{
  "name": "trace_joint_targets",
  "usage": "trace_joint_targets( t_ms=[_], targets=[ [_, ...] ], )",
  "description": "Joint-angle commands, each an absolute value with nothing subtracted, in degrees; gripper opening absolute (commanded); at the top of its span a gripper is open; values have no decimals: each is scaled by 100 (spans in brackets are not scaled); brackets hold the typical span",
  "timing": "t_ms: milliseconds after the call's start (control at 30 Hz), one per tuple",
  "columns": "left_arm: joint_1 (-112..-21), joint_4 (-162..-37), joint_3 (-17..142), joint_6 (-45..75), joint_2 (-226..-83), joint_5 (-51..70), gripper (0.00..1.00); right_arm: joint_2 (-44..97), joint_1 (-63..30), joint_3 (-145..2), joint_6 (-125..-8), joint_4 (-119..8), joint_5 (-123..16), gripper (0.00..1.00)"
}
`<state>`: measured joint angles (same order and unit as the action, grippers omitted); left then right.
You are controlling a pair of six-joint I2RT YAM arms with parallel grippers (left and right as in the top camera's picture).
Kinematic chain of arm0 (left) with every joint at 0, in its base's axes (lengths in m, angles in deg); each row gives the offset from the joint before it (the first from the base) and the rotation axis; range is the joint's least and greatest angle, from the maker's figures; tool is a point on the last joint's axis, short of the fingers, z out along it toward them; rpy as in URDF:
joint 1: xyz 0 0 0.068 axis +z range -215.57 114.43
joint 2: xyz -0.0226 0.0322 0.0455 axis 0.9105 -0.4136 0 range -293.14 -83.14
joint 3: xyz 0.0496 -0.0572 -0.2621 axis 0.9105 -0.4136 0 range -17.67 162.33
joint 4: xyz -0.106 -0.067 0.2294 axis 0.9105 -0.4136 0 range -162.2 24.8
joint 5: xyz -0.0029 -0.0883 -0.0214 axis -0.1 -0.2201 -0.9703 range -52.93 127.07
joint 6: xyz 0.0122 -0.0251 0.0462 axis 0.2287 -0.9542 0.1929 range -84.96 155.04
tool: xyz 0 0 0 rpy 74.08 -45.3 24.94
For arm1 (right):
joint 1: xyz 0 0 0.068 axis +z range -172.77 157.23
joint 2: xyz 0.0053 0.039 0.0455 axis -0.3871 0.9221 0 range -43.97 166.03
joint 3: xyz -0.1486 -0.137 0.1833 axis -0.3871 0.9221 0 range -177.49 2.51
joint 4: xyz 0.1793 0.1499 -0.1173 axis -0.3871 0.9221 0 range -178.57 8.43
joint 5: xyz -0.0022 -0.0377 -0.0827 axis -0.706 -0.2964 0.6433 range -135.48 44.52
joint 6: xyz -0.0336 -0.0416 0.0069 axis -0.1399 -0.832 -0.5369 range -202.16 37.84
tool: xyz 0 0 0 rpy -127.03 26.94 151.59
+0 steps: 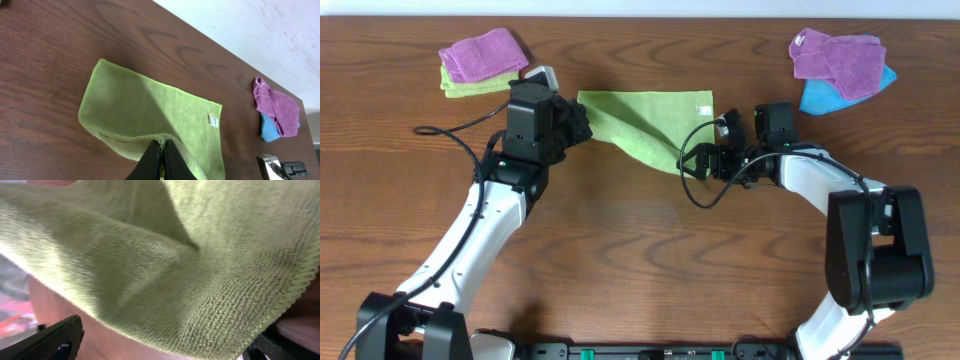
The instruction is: Fold the cloth
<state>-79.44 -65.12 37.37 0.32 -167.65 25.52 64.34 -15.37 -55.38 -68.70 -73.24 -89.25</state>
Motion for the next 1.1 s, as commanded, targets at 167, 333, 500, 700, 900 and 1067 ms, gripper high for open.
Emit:
trace_joint_targets(
  t_ms=[167,333,500,700,900,1067],
  targets=[
    [-7898,-6512,3873,32,-16684,2675,5,6489,-1537,-5481,-6709,-6981,-9425,96],
    [-7898,-6515,3873,34,-16684,2675,6,6489,-1682,-5481,-6674,-6810,-9624,97],
    [-7898,-6515,3873,34,-16684,2675,6,6489,-1891,-5492,-6331,-7075,-10555,99],
    [-7898,-6517,3873,36,-16684,2675,6,6489,-2023,-5492,-5334,-8104,-11847,99],
    [-7898,-6536,3873,78,-16684,2679,6,6489,-2023,-5492,-2622,-10856,-12975,98],
    [-7898,-6539,3873,78,-16684,2701,6,6489,-2038,-5492,-912,-13787,-13261,99]
  ],
)
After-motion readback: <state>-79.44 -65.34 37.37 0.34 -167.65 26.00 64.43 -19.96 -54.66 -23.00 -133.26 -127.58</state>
